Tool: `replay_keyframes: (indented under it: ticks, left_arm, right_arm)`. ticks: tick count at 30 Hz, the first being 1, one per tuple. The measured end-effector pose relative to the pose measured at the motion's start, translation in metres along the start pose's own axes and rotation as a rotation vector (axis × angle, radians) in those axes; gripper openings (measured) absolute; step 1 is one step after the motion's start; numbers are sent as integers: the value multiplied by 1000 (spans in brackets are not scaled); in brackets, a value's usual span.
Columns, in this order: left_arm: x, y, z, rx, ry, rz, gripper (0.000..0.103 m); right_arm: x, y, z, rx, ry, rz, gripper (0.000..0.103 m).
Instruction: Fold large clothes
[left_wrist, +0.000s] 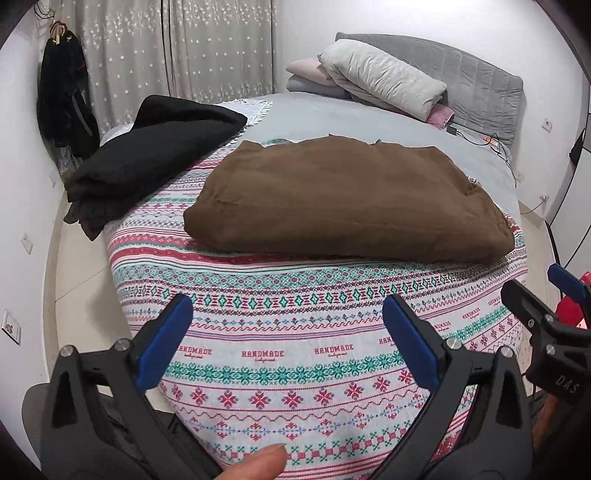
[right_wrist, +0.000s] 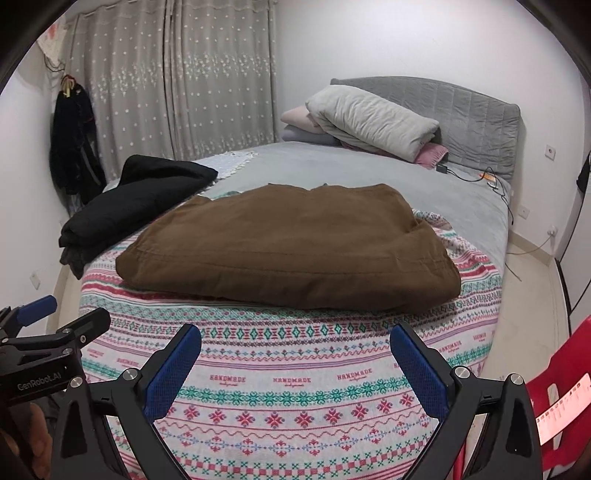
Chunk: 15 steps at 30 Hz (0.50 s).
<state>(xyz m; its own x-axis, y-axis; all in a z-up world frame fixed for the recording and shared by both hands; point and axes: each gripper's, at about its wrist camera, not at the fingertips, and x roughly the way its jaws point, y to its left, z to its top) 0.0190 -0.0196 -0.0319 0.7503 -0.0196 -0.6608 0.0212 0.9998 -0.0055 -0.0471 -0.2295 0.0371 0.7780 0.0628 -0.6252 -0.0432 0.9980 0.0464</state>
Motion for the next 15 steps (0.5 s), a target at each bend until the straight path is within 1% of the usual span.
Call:
replay_keyframes:
  ticks: [4, 8, 15]
  left_arm:
    - [3, -5, 0, 6, 16, -2, 102]
    - [3, -7, 0, 11, 13, 2, 102]
    - [7, -8, 1, 11, 22, 3, 102]
  right_arm:
    - [2, -1, 0, 5, 2, 13, 103]
    - [4, -5, 0, 29, 5, -5, 103]
    - [8, -4, -1, 22, 13, -33, 103]
